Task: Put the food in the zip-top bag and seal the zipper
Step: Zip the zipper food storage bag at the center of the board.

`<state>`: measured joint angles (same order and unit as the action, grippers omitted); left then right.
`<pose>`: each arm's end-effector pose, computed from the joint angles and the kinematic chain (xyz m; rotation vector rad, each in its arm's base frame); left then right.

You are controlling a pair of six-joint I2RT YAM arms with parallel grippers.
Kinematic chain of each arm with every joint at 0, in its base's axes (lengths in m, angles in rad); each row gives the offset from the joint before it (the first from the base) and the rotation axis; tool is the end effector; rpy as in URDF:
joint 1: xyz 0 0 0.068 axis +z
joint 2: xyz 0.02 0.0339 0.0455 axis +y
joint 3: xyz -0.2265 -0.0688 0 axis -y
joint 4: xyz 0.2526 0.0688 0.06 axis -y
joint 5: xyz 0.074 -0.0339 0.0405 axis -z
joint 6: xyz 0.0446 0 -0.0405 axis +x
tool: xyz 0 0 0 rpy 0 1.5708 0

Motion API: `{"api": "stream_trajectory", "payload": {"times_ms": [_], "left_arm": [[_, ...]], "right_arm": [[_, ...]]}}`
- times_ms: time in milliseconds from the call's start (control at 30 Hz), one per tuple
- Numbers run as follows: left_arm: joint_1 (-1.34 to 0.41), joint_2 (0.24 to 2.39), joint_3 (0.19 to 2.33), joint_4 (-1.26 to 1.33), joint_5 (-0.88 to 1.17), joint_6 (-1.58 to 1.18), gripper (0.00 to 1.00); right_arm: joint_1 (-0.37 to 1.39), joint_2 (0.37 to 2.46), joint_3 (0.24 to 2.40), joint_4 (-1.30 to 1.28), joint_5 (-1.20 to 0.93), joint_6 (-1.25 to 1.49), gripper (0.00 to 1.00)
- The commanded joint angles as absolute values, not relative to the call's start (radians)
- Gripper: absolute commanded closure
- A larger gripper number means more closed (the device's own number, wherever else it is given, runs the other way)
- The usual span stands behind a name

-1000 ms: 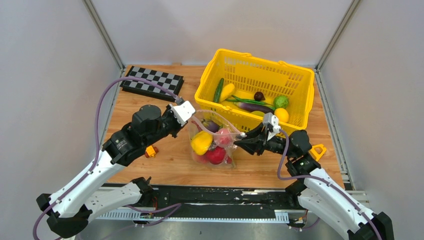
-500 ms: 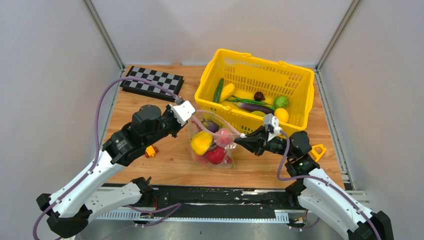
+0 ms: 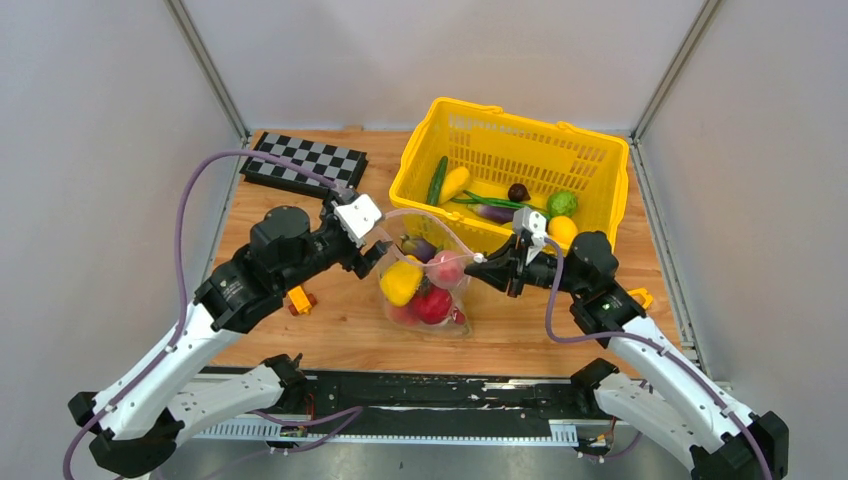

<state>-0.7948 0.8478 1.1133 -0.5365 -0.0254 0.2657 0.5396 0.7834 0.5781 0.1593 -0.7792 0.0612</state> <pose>0.1496 -0.1508 0.3758 0.9231 1.6099 -0.3460 0.1766 0.1423 0.2757 -0.9872 1.4038 1.0781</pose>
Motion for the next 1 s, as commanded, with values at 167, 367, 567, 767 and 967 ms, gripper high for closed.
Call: {"api": "stream_trajectory", "payload": {"times_ms": [167,367,567,767,967], "left_arm": [[-0.788,0.834,1.261,-0.498,0.176,0.249,0.01],[-0.788,0.933,1.324,-0.422,0.419,0.227,0.0],[-0.813,1.105,1.4,-0.373,0.545,0.205,0.0],[-0.939,1.24,1.508,-0.473,0.483,0.319,0.07],[-0.977,1.315,1.535,-0.518,0.495,0.358,0.24]], "right_arm": [[0.534,0.814,0.726,0.006,-0.771,-0.053,1.0],[0.535,0.812,0.747,-0.031,-0.787,-0.06,1.0],[0.535,0.816,0.756,-0.047,-0.798,-0.065,1.0],[0.534,0.817,0.757,-0.027,-0.815,-0.049,1.0],[0.535,0.808,0.752,0.018,-0.841,-0.027,1.0]]}}
